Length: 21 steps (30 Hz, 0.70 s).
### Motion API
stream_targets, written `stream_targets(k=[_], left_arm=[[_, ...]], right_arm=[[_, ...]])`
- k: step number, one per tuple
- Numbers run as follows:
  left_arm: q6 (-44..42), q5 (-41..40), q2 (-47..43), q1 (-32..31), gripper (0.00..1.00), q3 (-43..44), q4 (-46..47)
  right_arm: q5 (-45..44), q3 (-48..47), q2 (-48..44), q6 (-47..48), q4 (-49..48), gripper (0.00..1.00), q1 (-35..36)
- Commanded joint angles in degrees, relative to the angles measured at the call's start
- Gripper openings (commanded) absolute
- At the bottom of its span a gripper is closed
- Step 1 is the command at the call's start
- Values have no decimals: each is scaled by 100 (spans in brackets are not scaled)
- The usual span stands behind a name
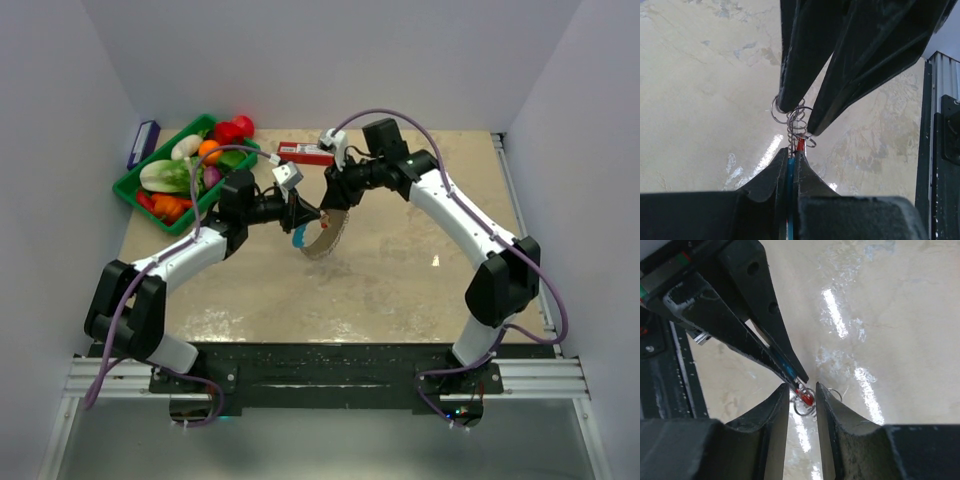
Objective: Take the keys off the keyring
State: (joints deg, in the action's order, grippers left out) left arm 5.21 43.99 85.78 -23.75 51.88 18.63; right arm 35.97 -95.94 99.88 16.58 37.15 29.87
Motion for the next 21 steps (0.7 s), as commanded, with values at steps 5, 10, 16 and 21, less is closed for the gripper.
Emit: stream_targets(k=[5,10,16,21], left_arm=[[-284,-303,-290,2,0,209,228],[-354,-400,-281,2,0,226,202],[-363,-418,-255,2,0,226,176],[-346,-373,-263,2,0,253,149]], right_arm=[[1562,-100,-249,-410,469,30,-666],[1843,14,-232,-533,451,29,-667],[1792,155,-83,-629,328,27,-675],[1738,-38,155,-673,346,26,-675]])
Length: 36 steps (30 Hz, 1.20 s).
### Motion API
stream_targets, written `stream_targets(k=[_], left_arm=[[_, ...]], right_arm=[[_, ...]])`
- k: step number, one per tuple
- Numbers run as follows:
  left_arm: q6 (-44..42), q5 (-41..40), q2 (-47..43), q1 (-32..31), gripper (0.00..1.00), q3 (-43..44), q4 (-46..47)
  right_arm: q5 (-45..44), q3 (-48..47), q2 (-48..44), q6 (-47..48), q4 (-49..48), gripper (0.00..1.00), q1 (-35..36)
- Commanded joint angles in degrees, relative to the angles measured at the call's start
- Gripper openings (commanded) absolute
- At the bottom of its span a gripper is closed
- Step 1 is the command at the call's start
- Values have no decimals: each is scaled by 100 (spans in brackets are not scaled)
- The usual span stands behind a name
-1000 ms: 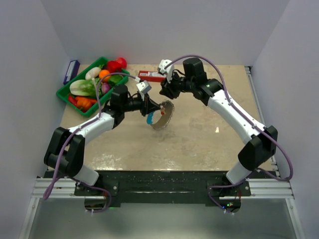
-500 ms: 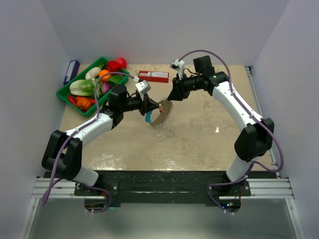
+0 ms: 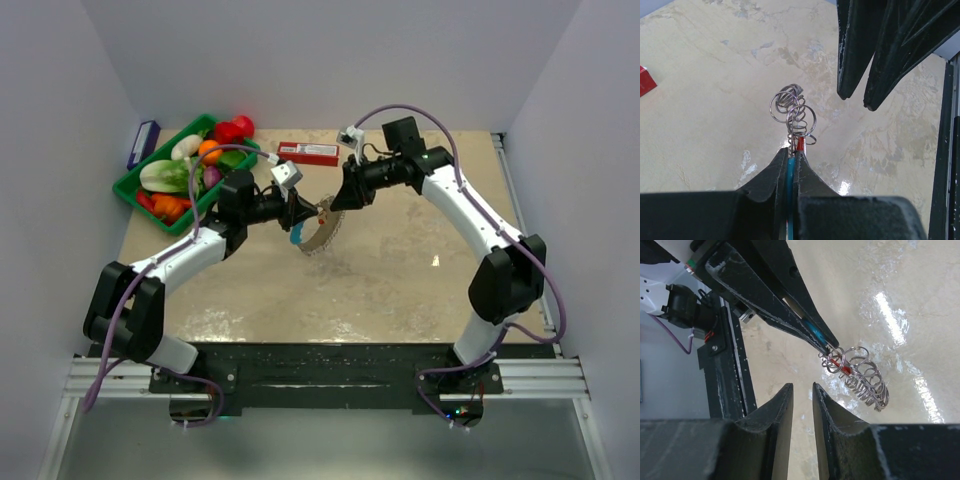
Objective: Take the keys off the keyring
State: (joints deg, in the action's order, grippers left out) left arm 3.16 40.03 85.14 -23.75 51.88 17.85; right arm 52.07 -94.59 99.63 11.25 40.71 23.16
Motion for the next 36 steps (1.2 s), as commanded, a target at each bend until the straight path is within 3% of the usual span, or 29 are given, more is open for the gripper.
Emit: stream_targets(k=[1,15,32,36], left_arm=[[-140,48,-200,2,0,244,228],[-96,128,-174,-16,0,235,246],[-87,145,-200,-16,0,235,237],[-87,93,-226,-16,0,235,237]], right_arm=[[145,-209,223,-140,-2,26,-4],[250,-745,733,-193,51,25,5],[277,-1097,698,-52,279,26,-4],[-92,-1028,470,588,692,24,13]])
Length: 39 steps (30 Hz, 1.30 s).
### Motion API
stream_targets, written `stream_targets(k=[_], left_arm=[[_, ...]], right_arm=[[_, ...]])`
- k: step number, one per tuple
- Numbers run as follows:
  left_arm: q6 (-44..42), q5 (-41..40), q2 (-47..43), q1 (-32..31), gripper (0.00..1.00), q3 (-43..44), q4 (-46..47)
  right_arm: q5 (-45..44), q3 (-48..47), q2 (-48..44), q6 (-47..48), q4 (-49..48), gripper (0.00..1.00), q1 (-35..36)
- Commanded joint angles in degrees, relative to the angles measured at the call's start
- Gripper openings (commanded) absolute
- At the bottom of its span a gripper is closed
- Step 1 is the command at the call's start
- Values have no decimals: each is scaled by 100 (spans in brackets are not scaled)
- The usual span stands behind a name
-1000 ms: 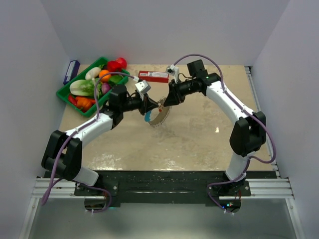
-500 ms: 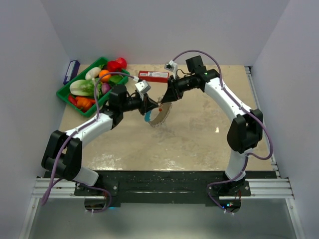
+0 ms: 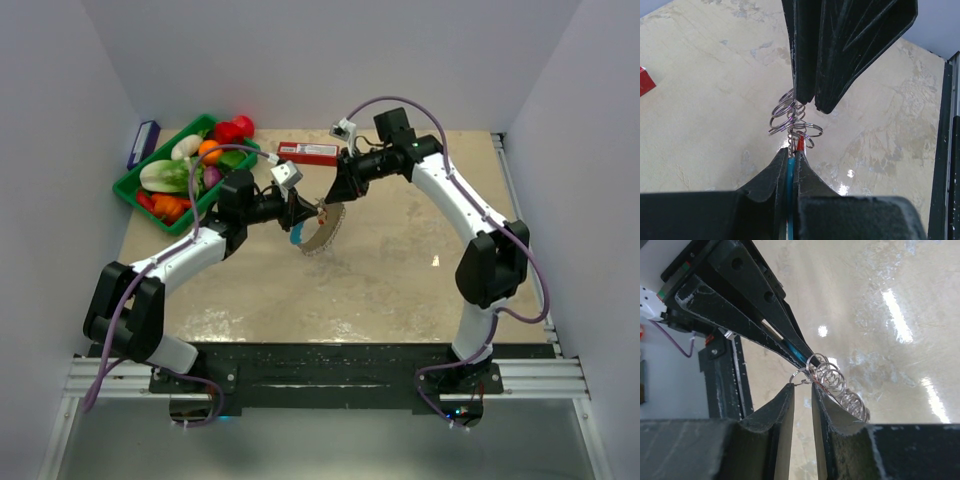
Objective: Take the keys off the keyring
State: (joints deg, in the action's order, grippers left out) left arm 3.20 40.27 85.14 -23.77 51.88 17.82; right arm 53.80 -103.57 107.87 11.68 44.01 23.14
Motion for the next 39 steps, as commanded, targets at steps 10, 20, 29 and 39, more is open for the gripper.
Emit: stream_targets(k=[10,20,29,39], left_arm=[[146,-72,-174,-5,0,393,160],[207,-142,-94,-5,0,464,125],[207,-169,-95,-5,0,464,116],[198,-160,-86,-5,0,472,107]], right_arm=[[-1345,2471,-1846,1520,-1753,32,375],[-2997,4090,-2764,1241,-4092,38,1254],[-4051,4091,-2526,950,-4656,38,1492],[-4368,4143,-2376,1046,-4779,39,1703]])
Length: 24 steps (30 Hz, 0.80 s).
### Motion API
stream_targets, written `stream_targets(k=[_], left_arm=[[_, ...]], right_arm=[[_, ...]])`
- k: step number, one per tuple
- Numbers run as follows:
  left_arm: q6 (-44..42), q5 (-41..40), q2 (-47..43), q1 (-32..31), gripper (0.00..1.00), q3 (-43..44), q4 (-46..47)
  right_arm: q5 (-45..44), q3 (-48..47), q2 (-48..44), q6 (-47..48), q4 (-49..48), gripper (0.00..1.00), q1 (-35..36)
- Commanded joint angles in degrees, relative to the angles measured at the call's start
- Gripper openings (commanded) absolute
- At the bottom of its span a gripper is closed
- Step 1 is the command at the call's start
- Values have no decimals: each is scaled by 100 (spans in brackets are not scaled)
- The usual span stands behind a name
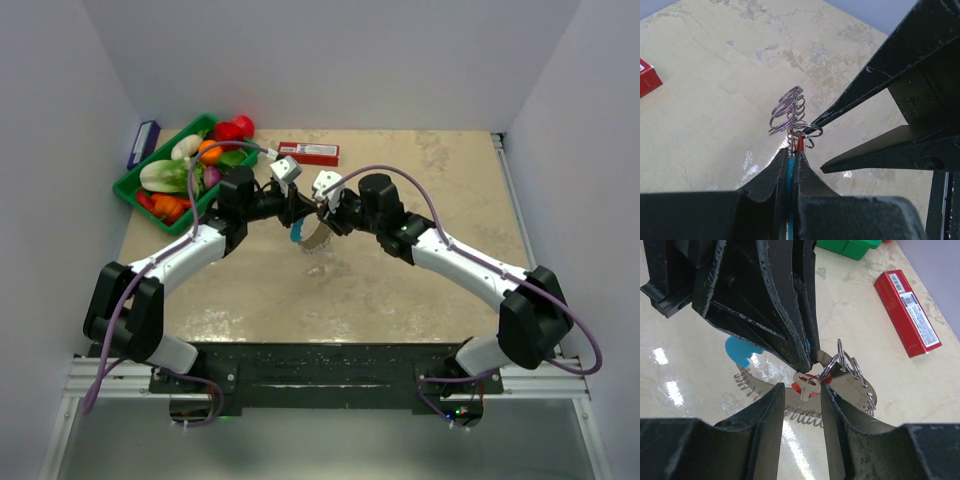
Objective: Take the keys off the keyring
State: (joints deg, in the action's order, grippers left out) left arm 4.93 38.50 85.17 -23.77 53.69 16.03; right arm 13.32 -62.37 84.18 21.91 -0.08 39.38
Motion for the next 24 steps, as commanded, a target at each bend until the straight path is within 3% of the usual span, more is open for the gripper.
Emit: stream_targets(k=[1,18,21,24], left_arm=[[26,17,-79,-5,0,291,286],[-18,26,-114,-5,0,274,286],[-27,26,-114,-5,0,274,286],[-27,35,-114,-5,0,274,286]], right_arm=[[-365,58,2,24,-405,39,105],[-1612,234,371,-161,-976,51,615],[-1947,243,423,-283,-1073,49,633],[-2237,234,494,-363,-1161,40,642]])
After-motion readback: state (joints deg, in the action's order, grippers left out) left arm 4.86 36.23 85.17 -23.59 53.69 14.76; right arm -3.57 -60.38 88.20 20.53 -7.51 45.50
